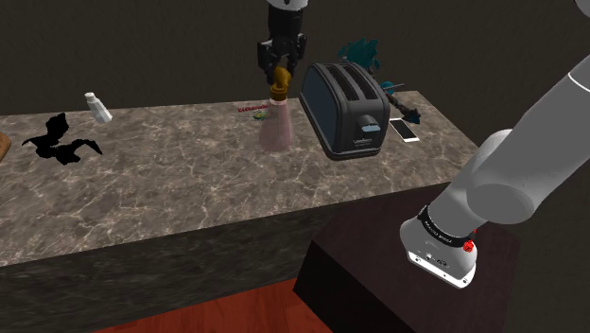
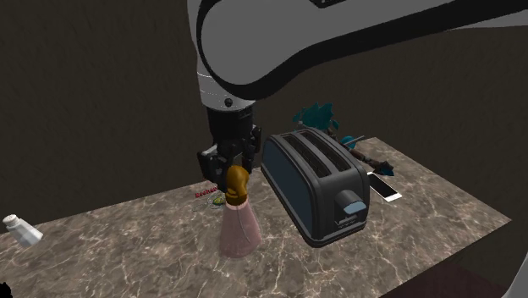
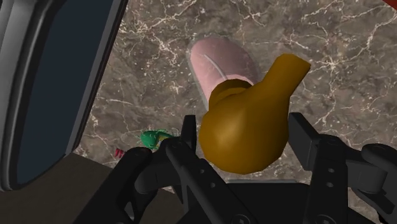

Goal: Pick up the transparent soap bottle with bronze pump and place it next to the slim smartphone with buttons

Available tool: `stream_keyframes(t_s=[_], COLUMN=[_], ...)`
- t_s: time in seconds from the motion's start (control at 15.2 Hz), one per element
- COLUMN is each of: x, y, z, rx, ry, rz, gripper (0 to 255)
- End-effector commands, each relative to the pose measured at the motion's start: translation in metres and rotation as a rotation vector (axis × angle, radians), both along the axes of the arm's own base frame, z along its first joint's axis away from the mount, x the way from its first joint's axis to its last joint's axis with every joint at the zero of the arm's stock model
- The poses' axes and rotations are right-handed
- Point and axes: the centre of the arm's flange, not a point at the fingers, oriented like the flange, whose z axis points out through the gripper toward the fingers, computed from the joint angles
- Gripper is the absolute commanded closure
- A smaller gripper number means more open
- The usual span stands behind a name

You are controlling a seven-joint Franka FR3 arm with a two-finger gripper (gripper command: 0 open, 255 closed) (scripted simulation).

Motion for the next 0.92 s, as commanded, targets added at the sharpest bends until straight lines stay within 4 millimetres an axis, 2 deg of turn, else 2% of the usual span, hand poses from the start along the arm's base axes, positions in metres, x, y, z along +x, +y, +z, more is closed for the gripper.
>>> stream_keyframes(t_s=[0.0, 0.2, 0.86], x=[0.000, 0.000, -0.074], y=[0.000, 0.000, -0.092], z=[0.012, 0.022, 0.082], rx=[0.000, 0.000, 0.000], ry=[0.000, 0.000, 0.000], rz=[0.000, 0.000, 0.000], gripper=[255, 255, 255])
